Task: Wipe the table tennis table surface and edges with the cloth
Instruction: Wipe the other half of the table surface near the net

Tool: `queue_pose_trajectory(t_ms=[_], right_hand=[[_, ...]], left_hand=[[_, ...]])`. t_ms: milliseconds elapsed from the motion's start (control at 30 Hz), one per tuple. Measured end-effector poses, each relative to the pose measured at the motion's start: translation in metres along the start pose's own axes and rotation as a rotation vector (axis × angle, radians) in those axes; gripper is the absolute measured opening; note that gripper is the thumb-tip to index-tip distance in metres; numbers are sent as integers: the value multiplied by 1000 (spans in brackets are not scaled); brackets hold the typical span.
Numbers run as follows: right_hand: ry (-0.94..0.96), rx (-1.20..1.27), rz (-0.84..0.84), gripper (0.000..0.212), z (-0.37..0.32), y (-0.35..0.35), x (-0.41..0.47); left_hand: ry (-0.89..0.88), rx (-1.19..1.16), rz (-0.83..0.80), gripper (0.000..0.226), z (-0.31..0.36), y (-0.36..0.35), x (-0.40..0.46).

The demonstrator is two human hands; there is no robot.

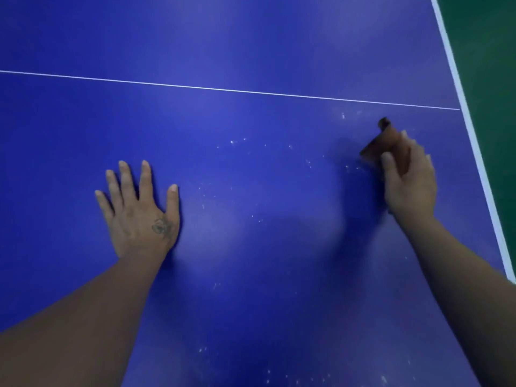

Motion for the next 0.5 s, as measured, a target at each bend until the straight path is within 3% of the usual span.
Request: queue_pose_trajectory(t_ms=[200,367,500], right_hand=[[-45,-79,-36,58,8,-35,81],[-7,-224,-133,59,8,-73,98],[-31,-317,-134,71,11,-80,99]], left_hand=[[10,20,-4,80,2,1,1],[13,50,-34,82,1,0,3],[15,56,-34,81,3,-1,4]])
Point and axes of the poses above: each hand's wrist, its own x-axis towards the middle knuckle, its own y-axis out of the back of the hand, z = x × y, the point moved 7 cm from there along x, towards the middle knuckle, and after that the axes turned 11 degrees about x, right-handed, at the moved point
